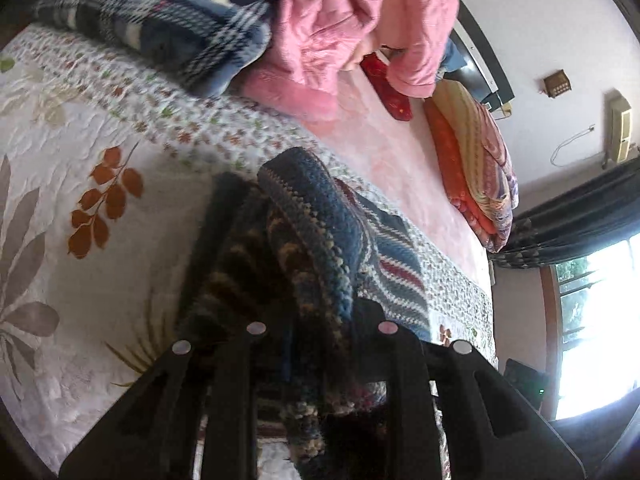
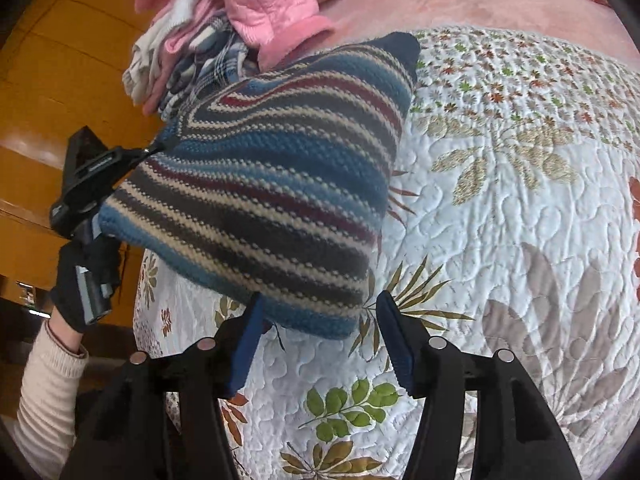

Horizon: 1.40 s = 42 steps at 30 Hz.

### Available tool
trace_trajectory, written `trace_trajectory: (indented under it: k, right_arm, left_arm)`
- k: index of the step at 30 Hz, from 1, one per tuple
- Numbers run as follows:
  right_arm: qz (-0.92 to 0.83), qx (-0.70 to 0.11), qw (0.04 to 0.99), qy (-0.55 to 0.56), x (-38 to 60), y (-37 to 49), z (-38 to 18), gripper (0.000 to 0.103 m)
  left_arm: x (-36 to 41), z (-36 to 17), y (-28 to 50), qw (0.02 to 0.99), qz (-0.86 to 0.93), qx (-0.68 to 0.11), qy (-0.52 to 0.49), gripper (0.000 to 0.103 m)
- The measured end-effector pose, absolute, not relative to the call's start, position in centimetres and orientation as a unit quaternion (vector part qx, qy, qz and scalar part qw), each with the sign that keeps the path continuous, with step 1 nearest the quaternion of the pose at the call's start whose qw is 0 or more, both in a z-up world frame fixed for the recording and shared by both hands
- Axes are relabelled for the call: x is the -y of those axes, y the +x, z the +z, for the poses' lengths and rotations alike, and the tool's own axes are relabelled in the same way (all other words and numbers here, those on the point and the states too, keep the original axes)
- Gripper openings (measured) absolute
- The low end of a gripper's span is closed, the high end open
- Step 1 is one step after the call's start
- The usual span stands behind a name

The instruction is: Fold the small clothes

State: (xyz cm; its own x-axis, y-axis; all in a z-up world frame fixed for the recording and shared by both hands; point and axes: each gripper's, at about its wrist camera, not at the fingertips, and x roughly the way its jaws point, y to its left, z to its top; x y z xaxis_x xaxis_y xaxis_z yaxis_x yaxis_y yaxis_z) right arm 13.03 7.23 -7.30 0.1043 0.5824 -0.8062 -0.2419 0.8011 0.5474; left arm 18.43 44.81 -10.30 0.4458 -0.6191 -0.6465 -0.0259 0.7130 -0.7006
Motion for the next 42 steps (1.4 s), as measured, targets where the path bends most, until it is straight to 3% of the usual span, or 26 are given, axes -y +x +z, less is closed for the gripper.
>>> trace_trajectory:
  k: [13,19,23,26,31,33,34,35,37,42]
  right_arm:
    - [0.274,-0.620,0.724,0.132,-8.5,13.5,-9.4,0.058]
    - [0.276,-0.616,0.727,0.125,-8.9,13.4,-9.0,0.058]
    - [0.279,-0.610,0.729,0.137,-8.5,13.6,-8.3,0.059]
    - [0.280,-0.609,0.729,0.137,-8.4,13.4,-8.1,0.060]
    - [0.285,-0.607,0.731,0.125,-8.7,13.1,-7.6,0.060]
    - [0.288,-0.604,0.733,0.120,-9.0,13.1,-7.3,0.060]
    - [0.289,-0.603,0.734,0.119,-9.1,13.2,-7.2,0.060]
    - [0.290,-0.603,0.734,0.119,-9.1,13.3,-7.2,0.060]
    - [0.290,-0.603,0.733,0.122,-8.9,13.4,-7.2,0.060]
    - [0.287,-0.606,0.729,0.139,-8.4,13.7,-7.5,0.061]
  left_arm:
    - [-46.3,-16.2,17.8,0.774,-0.169,-0.510,-0.334,0.022]
    - [-47.3,-12.5,16.6,0.787,-0.136,-0.529,-0.288,0.036]
    - [-47.6,-8.2,13.1,0.795,-0.142,-0.519,-0.279,0.055]
    - [-46.2,-7.4,10.9,0.796,-0.153,-0.529,-0.252,0.063]
    - [-44.0,-9.6,9.7,0.780,-0.137,-0.566,-0.231,0.064]
    - [-43.9,-10.5,10.0,0.776,-0.132,-0.570,-0.233,0.061]
    - [-44.1,-10.8,10.1,0.775,-0.136,-0.568,-0.242,0.050]
    - [-44.3,-11.0,10.3,0.773,-0.142,-0.566,-0.250,0.029]
    - [-44.9,-11.2,10.5,0.765,-0.156,-0.562,-0.273,0.017]
    - [-46.3,-10.3,9.8,0.770,-0.167,-0.543,-0.290,0.013]
